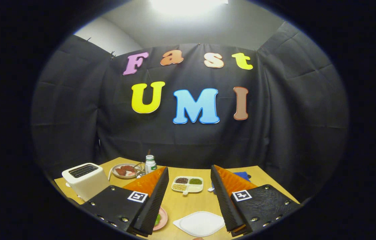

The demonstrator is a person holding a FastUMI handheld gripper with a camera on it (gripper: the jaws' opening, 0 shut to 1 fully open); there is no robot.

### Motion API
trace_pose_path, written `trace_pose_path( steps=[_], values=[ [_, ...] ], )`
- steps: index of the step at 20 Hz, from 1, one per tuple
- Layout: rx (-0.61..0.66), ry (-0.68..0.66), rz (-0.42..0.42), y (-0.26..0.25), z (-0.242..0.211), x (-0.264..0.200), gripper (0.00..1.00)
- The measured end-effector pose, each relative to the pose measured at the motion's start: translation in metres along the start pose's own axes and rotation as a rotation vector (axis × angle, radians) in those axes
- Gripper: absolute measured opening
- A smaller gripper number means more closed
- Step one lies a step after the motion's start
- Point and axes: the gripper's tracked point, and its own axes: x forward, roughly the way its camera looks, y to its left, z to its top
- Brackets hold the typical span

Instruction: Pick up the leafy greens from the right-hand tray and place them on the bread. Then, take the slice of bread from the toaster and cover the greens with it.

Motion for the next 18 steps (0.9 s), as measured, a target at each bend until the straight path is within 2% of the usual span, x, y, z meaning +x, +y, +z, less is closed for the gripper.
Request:
trace_pose_path(
  steps=[7, 11, 13, 18],
  values=[
    [-0.092, -0.051, -0.150, -0.137, 0.009, -0.032, 0.77],
    [-0.130, -0.075, -0.204, -0.206, 0.008, -0.049, 0.77],
    [-0.124, -0.075, -0.217, -0.242, -0.002, -0.052, 0.77],
    [-0.080, -0.066, -0.181, -0.319, -0.052, -0.038, 0.77]
  ],
)
